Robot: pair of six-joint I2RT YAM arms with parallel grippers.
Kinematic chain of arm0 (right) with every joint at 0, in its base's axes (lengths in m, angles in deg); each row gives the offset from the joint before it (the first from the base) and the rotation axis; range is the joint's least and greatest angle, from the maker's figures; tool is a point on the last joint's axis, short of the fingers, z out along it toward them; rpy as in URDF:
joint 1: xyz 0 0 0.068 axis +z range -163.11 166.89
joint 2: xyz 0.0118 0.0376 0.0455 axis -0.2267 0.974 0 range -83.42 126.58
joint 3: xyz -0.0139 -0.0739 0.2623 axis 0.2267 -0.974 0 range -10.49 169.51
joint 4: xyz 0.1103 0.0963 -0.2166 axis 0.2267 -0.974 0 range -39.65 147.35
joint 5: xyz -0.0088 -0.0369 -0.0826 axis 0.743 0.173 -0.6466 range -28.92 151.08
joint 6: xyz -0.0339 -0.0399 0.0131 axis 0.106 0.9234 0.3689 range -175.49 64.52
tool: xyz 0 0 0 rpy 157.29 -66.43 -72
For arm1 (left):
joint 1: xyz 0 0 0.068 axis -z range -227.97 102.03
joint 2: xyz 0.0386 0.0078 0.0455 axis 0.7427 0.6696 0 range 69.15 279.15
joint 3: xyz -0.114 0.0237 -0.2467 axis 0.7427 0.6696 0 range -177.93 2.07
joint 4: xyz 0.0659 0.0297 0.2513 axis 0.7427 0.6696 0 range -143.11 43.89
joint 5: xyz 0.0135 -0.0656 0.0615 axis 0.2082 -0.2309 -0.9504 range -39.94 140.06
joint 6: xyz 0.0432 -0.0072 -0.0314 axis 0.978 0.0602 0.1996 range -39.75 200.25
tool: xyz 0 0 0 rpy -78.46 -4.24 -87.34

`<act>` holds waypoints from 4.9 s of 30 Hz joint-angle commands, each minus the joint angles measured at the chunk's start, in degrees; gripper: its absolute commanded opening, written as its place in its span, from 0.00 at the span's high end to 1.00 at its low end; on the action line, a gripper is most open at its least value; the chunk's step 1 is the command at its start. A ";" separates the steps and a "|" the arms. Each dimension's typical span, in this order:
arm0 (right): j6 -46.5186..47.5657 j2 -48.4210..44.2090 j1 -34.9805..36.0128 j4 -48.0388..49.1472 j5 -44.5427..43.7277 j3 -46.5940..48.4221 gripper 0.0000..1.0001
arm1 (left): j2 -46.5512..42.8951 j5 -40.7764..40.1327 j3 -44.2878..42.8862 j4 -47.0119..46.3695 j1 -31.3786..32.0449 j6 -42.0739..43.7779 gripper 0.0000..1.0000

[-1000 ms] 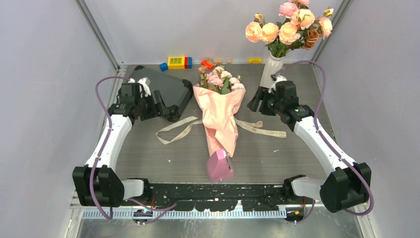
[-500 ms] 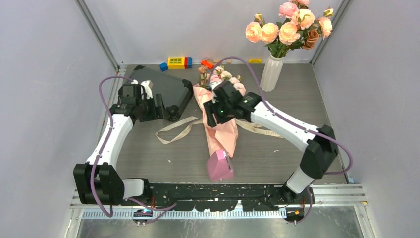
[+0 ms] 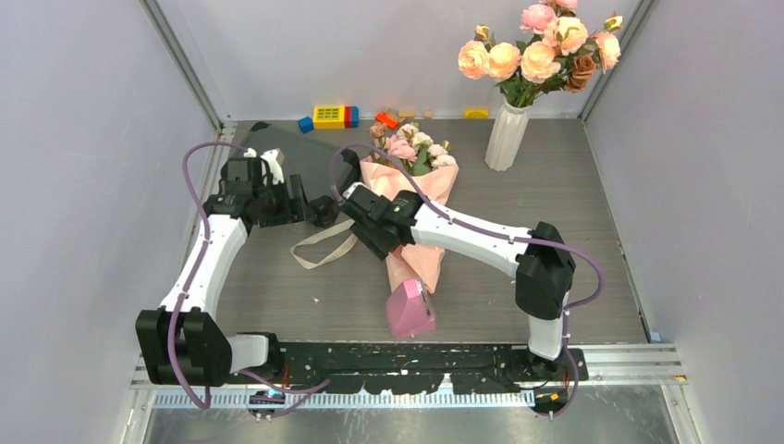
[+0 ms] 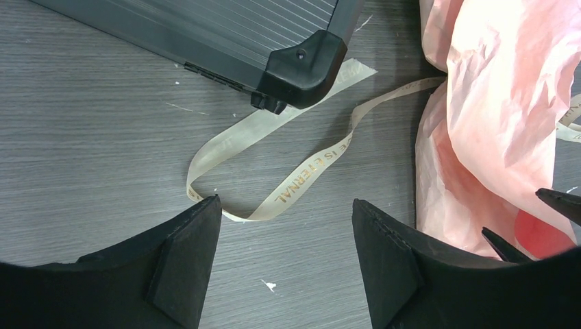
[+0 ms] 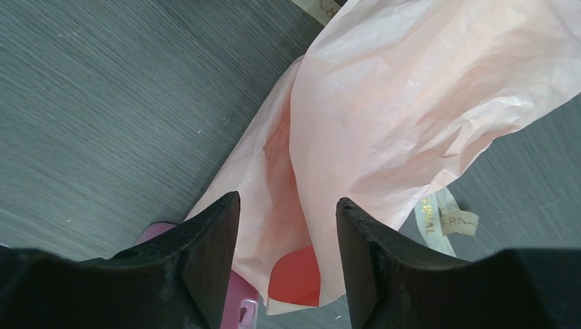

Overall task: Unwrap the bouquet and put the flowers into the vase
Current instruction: Unfold the wrapping paper at the center of the board.

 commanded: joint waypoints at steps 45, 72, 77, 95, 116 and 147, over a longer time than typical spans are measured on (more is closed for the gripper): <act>-26.76 -10.31 -3.13 -1.37 -36.83 -11.97 1.00 | 0.34 1.05 0.17 -0.83 -0.11 0.27 0.27; -62.33 -23.53 -20.74 5.58 -29.43 -42.75 0.95 | -0.86 6.72 2.84 -4.84 2.20 -5.58 0.29; -63.36 -29.21 -23.28 7.33 -28.91 -47.49 0.73 | -2.54 7.51 6.00 -10.07 5.82 -12.27 0.29; -31.17 -54.47 -24.79 26.18 -23.50 -46.65 0.26 | 6.03 10.52 9.80 -30.60 16.74 -29.40 0.31; -23.22 -14.12 -24.83 33.30 13.39 -25.02 0.34 | 22.99 10.03 5.28 -35.90 20.81 -30.50 0.36; -22.14 -2.22 -27.62 25.20 5.25 -24.03 0.37 | 33.33 8.54 -0.97 -32.52 24.72 -27.37 1.00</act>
